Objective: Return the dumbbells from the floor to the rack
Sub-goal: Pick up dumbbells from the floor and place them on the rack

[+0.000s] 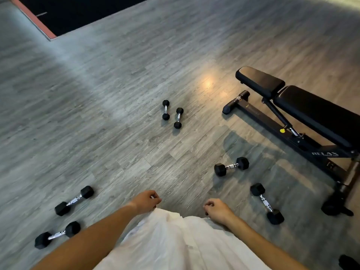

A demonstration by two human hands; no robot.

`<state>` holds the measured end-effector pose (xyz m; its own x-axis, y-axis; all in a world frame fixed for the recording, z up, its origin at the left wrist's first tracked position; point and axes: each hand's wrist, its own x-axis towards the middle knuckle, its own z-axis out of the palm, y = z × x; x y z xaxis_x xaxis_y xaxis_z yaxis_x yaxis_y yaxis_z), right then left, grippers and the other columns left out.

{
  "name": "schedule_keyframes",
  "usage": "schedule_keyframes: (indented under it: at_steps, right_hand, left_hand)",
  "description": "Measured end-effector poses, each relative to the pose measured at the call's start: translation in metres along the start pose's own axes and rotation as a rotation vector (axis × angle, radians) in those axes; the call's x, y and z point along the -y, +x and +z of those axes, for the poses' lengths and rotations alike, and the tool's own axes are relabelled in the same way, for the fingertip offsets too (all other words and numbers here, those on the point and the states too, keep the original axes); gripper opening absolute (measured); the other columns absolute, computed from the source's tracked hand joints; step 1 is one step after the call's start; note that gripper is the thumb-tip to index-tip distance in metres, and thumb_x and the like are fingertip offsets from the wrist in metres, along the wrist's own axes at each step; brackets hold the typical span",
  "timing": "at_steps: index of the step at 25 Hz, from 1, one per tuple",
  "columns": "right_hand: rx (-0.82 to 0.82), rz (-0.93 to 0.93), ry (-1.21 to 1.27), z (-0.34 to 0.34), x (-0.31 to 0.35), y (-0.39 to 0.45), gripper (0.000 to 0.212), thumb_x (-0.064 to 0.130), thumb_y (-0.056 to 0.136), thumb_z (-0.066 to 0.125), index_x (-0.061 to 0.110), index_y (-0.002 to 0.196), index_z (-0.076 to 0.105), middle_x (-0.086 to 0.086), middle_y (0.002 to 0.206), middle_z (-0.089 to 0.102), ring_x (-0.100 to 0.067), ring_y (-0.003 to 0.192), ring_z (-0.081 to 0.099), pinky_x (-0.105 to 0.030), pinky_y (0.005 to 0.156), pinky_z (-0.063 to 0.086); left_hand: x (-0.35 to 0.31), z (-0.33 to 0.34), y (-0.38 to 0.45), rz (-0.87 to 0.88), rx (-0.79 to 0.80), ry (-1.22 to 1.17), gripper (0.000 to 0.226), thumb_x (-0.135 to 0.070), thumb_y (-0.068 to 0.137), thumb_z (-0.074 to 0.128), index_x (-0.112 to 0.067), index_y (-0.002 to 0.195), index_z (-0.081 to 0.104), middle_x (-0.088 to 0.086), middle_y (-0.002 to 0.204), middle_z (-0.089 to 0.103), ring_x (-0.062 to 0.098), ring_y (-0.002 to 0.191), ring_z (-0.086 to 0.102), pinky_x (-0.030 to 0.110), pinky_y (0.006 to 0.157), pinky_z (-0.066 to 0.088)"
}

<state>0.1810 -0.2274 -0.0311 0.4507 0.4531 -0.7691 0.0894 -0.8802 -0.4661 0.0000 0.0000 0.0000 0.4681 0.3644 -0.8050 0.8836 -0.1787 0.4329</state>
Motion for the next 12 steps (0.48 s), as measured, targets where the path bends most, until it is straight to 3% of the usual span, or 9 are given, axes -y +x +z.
schedule_keyframes:
  at_steps: [4,8,12]
  right_hand:
    - [0.043,0.015,0.004,-0.021,0.024,0.028,0.018,0.022,0.091,0.060,0.024,0.073,0.064,0.003,0.076,0.067,-0.017,0.078,0.063,-0.035,0.081,0.055]
    - [0.080,0.031,-0.064,-0.041,0.059,0.071,0.018,0.022,0.091,0.060,0.022,0.074,0.066,-0.001,0.076,0.069,-0.021,0.080,0.066,-0.042,0.086,0.058]
    - [0.096,0.062,-0.093,-0.059,0.119,0.139,0.013,0.024,0.092,0.061,0.019,0.084,0.069,-0.004,0.086,0.072,-0.021,0.086,0.069,-0.040,0.089,0.058]
  left_hand:
    - [-0.014,-0.010,0.015,0.009,-0.076,-0.039,0.017,-0.034,0.099,0.059,-0.019,0.099,0.065,0.001,0.087,0.065,0.014,0.073,0.060,0.027,0.071,0.049]
    - [-0.021,-0.034,0.044,-0.024,-0.053,-0.078,0.023,-0.035,0.098,0.059,-0.014,0.104,0.066,0.003,0.092,0.065,0.019,0.083,0.061,0.037,0.087,0.052]
    - [-0.028,-0.093,0.108,-0.041,-0.036,-0.093,0.018,-0.033,0.098,0.060,-0.016,0.101,0.065,0.006,0.095,0.067,0.021,0.085,0.061,0.035,0.089,0.051]
